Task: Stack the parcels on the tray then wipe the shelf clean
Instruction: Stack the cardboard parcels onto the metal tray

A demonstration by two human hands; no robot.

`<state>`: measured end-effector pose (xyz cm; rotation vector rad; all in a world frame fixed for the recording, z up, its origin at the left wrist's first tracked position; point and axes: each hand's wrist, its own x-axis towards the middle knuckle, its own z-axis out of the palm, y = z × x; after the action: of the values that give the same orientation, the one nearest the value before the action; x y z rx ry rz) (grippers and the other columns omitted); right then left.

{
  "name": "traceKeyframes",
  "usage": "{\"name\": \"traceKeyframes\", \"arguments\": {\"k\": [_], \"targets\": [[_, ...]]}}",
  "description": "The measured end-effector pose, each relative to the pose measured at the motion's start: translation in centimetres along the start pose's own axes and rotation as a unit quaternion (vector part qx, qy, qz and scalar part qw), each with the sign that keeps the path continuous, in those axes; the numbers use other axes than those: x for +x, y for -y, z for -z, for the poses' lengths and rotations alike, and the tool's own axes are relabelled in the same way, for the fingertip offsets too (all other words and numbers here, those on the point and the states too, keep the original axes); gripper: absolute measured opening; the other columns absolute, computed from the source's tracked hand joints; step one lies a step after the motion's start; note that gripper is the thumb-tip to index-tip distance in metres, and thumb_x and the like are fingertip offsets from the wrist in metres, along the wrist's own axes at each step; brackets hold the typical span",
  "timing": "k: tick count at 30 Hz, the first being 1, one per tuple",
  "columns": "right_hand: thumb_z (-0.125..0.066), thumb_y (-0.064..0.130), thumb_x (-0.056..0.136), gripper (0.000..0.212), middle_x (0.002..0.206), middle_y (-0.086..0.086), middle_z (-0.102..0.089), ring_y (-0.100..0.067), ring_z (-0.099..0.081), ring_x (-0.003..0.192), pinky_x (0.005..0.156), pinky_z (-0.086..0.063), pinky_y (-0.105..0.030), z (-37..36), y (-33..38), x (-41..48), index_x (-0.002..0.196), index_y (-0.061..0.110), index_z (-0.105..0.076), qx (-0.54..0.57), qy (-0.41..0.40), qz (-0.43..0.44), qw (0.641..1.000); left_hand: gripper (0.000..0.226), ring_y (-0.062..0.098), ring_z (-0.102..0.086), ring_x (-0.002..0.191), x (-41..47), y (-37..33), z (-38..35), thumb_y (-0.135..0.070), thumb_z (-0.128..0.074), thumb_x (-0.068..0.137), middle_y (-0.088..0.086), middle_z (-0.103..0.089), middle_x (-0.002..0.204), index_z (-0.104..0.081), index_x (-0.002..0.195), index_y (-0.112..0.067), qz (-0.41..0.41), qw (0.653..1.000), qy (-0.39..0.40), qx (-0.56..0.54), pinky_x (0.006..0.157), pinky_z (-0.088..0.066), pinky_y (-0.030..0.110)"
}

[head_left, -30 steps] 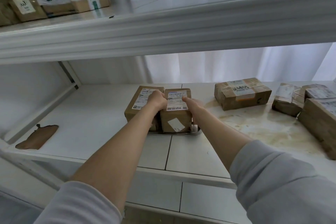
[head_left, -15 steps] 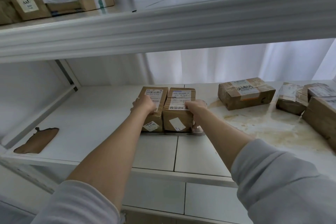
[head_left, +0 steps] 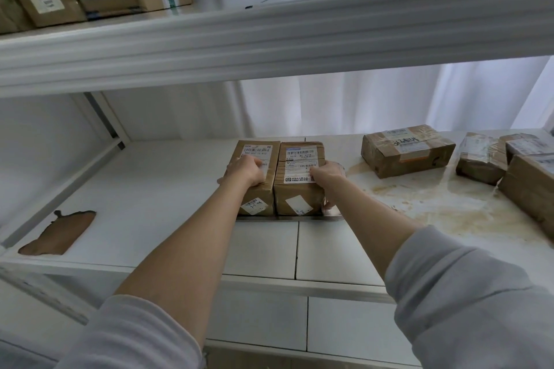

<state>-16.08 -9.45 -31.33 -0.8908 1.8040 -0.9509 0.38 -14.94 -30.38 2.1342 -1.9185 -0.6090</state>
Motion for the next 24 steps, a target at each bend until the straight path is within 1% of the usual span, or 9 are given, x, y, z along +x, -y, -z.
{"name": "traceKeyframes", "arguments": {"k": [2,4,8,11,16,18,20,22,24], "targets": [[-0.041,0.008,0.099,0.032,0.078,0.000,-0.051,-0.016,-0.049,0.067,0.077,-0.047,-0.037,0.3,0.0,-0.3,0.129,0.008,-0.052,0.018,0.013,-0.015,1.000,0.046,0.029,-0.043,0.128,0.0,0.1,0.0,-0.022,-0.059,0.083,0.004,-0.043,0.142,-0.057,0.127,-0.035,-0.008,1.000,0.002,0.000,0.107,-0.037,0.046],[-0.041,0.007,0.099,0.031,0.074,-0.001,-0.046,-0.019,-0.049,0.073,0.080,-0.049,-0.039,0.4,0.1,-0.3,0.128,0.006,-0.053,0.015,0.016,-0.022,1.000,0.046,0.029,-0.043,0.127,-0.1,0.1,-0.1,-0.022,-0.059,0.083,0.004,-0.043,0.143,-0.057,0.127,-0.036,-0.010,1.000,0.001,0.001,0.107,-0.038,0.045],[-0.042,0.009,0.098,0.031,0.101,-0.008,-0.058,-0.022,-0.052,0.086,0.077,-0.051,-0.037,0.0,0.0,-0.2,0.128,0.009,-0.052,0.010,0.005,-0.020,1.000,0.049,0.029,-0.042,0.127,-0.6,0.0,-0.1,-0.020,-0.059,0.084,0.004,-0.042,0.142,-0.054,0.130,-0.036,-0.009,1.000,0.003,0.008,0.107,-0.038,0.045],[-0.042,0.013,0.100,0.029,0.102,-0.009,-0.055,-0.021,-0.051,0.086,0.081,-0.051,-0.036,0.1,-0.1,-0.2,0.126,0.007,-0.052,0.001,0.000,-0.021,1.000,0.049,0.029,-0.043,0.127,-0.7,-0.2,-0.2,-0.019,-0.059,0.083,0.004,-0.044,0.141,-0.054,0.130,-0.034,-0.008,1.000,0.006,0.001,0.107,-0.037,0.045],[-0.053,0.019,0.095,0.022,0.111,-0.013,-0.067,-0.027,-0.064,0.100,0.095,-0.052,-0.040,0.5,-0.4,1.4,0.102,0.001,-0.063,-0.005,-0.038,0.001,0.999,0.042,0.025,-0.049,0.127,-1.2,-1.3,0.1,-0.011,-0.052,0.091,0.004,-0.049,0.142,-0.054,0.133,-0.019,-0.064,0.997,-0.029,-0.033,0.106,-0.041,0.037],[-0.056,0.012,0.091,0.012,0.106,-0.014,-0.069,-0.027,-0.066,0.097,0.090,-0.055,-0.038,0.9,-0.7,2.3,0.085,0.003,-0.063,-0.002,-0.039,0.000,0.999,0.039,0.024,-0.053,0.122,-1.6,-2.3,0.1,-0.009,-0.051,0.092,0.006,-0.054,0.138,-0.057,0.130,-0.015,-0.098,0.993,-0.046,-0.047,0.099,-0.044,0.033],[-0.058,0.007,0.087,0.017,0.086,-0.011,-0.064,-0.023,-0.063,0.079,0.072,-0.057,-0.032,1.6,-0.6,1.5,0.070,0.007,-0.055,0.001,-0.041,0.002,0.999,0.034,0.023,-0.054,0.121,-2.2,-3.4,0.0,-0.009,-0.053,0.092,0.007,-0.056,0.134,-0.059,0.125,-0.012,-0.121,0.989,-0.056,-0.058,0.097,-0.044,0.031],[-0.060,0.007,0.085,0.028,0.068,-0.006,-0.050,-0.018,-0.047,0.059,0.050,-0.042,-0.026,2.5,-0.4,0.7,0.062,0.011,-0.044,-0.008,-0.045,0.013,0.999,0.028,0.023,-0.055,0.117,-2.4,-4.6,-0.4,-0.009,-0.054,0.091,0.009,-0.060,0.129,-0.062,0.119,-0.010,-0.143,0.986,-0.055,-0.065,0.095,-0.045,0.031],[-0.062,0.012,0.085,0.026,0.068,-0.004,-0.048,-0.016,-0.043,0.058,0.049,-0.038,-0.026,3.6,-0.3,0.2,0.065,0.012,-0.045,-0.015,-0.047,0.021,0.999,0.022,0.021,-0.059,0.108,-2.4,-5.7,-0.9,-0.010,-0.053,0.092,0.008,-0.064,0.119,-0.065,0.110,-0.010,-0.159,0.983,-0.053,-0.073,0.087,-0.050,0.030]]}}
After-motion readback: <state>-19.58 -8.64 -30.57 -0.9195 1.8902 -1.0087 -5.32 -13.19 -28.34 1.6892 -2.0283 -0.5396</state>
